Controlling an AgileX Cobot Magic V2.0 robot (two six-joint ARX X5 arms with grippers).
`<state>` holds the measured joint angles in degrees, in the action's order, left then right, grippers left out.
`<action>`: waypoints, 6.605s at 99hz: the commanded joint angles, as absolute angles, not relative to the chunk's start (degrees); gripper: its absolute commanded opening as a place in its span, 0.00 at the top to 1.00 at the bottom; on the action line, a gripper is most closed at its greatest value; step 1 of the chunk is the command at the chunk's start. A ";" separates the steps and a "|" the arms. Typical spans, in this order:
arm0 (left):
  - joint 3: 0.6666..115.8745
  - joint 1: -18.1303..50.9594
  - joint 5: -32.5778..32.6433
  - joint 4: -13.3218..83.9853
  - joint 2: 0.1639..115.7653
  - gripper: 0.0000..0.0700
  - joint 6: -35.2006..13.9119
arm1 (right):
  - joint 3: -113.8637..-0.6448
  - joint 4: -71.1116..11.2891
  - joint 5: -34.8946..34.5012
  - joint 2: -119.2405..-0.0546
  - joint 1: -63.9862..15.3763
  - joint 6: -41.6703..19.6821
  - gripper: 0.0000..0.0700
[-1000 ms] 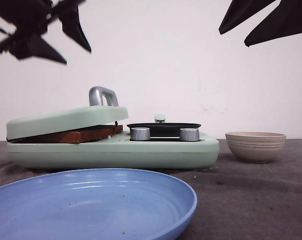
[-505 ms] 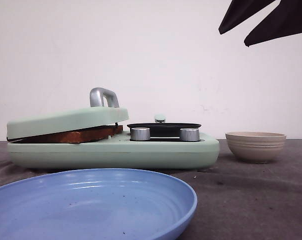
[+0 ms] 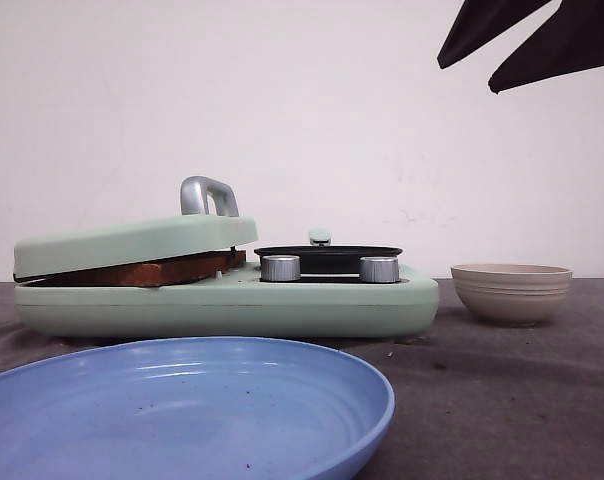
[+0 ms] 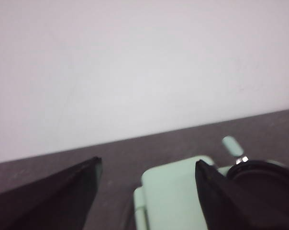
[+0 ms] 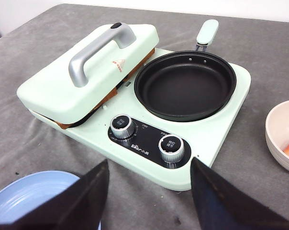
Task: Make breakfast with bread and shrimp
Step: 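Open the left gripper and raise it off the lid handle, then move the right gripper down to the rim of the cream shrimp bowl, then grasp the bowl rim with the right gripper and tilt it up, then lift the bowl with the right gripper and carry it over the frying pan, then tip the bowl with the right gripper to pour shrimp into the pan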
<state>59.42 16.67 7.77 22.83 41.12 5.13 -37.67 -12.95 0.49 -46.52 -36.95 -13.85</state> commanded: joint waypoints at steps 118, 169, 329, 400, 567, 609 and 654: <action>48.66 6.35 -0.08 25.67 30.00 0.48 0.49 | -61.14 -31.29 -16.12 -66.48 -6.35 -20.60 0.48; 48.66 6.35 -1.43 24.77 29.91 0.48 0.34 | -70.32 -31.66 -16.32 -90.41 -0.05 -19.97 0.48; 48.66 6.37 -1.58 24.43 31.05 0.48 0.16 | -70.35 -26.65 -19.49 -107.24 -0.58 -20.53 0.85; 48.66 6.37 -1.58 24.43 31.05 0.48 0.16 | -70.35 -26.79 -19.49 -107.24 -0.58 -20.49 0.99; 48.66 6.37 -1.56 25.28 31.05 0.48 0.19 | -91.98 -7.33 8.25 -107.13 -26.72 6.52 0.99; 48.66 6.37 -1.56 27.53 31.05 0.48 0.49 | -83.31 10.15 15.38 -107.13 -28.51 16.23 0.99; 48.66 6.37 -1.54 27.51 31.05 0.48 0.60 | -81.32 18.85 18.96 -107.13 -29.74 20.58 0.99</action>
